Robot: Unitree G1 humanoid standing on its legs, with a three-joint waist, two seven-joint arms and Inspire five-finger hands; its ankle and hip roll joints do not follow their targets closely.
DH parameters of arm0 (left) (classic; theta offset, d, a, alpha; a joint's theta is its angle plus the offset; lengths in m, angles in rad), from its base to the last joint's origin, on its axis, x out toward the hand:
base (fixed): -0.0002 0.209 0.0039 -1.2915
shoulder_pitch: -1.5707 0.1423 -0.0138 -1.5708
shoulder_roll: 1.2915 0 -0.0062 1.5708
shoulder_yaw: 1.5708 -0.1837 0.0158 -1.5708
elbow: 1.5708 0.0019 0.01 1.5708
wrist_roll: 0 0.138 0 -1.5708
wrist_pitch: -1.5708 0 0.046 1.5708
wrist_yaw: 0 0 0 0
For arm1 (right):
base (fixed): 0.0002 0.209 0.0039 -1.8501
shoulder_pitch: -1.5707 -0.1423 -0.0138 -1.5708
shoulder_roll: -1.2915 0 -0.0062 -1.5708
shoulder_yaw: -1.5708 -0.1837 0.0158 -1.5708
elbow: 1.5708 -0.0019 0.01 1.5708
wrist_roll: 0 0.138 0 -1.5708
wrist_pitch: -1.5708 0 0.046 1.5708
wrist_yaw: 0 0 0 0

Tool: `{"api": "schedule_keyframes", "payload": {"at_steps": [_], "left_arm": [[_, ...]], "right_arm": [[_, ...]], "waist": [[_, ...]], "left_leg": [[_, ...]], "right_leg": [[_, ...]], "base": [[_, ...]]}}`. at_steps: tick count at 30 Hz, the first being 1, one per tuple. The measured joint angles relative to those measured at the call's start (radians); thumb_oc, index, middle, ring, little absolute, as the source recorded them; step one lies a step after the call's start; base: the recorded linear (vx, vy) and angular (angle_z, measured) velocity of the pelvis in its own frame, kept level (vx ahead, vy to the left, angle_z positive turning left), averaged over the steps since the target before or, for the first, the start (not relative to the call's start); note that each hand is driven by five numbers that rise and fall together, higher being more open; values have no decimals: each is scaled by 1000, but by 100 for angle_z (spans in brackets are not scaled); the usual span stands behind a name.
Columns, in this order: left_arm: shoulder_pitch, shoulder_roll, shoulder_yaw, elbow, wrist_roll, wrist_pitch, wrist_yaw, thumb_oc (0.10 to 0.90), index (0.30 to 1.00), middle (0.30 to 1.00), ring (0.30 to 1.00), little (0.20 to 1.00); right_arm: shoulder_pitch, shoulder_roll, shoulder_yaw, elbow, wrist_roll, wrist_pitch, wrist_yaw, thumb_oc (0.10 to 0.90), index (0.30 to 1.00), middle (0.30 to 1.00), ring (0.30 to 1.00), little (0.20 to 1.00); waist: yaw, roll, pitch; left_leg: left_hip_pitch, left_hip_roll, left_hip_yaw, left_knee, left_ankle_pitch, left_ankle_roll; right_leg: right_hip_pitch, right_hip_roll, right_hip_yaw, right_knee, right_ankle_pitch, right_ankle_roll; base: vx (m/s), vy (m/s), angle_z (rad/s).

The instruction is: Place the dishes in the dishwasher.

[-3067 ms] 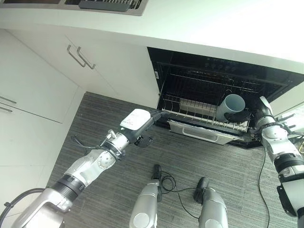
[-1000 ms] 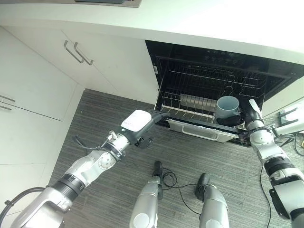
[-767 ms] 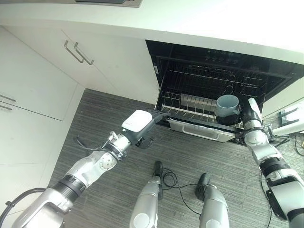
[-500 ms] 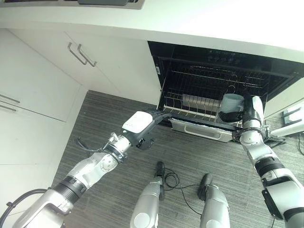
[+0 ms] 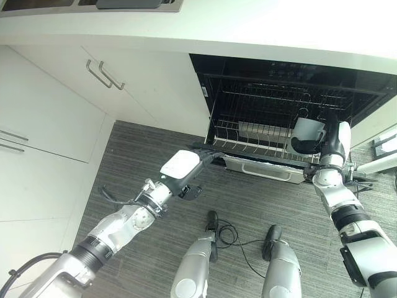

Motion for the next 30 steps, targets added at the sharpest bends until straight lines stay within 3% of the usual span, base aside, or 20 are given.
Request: {"api": "schedule_keyframes", "payload": {"at_steps": [5, 15, 30], "left_arm": [[17, -4, 0, -12, 1, 2, 0, 800, 900, 900, 900, 900], [47, -24, 5, -26, 1, 8, 4, 800, 900, 900, 900, 900], [121, -56, 13, -26, 10, 9, 44, 800, 900, 900, 900, 900]], "right_arm": [[15, 24, -74, 19, 124, -58, 1, 800, 900, 900, 900, 900], [86, 25, -99, -15, 162, -177, 23, 800, 900, 900, 900, 900], [192, 52, -100, -159, 143, -236, -30, 800, 900, 900, 900, 900]], "waist": [[-1, 1, -1], [-8, 23, -3], [-30, 38, -3]], "left_leg": [[15, 0, 17, -1, -4, 5], [16, -2, 21, -1, -5, 6], [28, -3, 36, -5, -7, 9]], "right_leg": [[8, 0, 14, -6, 3, 4], [8, -1, 18, -9, 8, 6], [7, -3, 33, -8, 8, 7]], "base": [[17, 46, -7], [12, 22, -1], [3, 5, -2]]}}
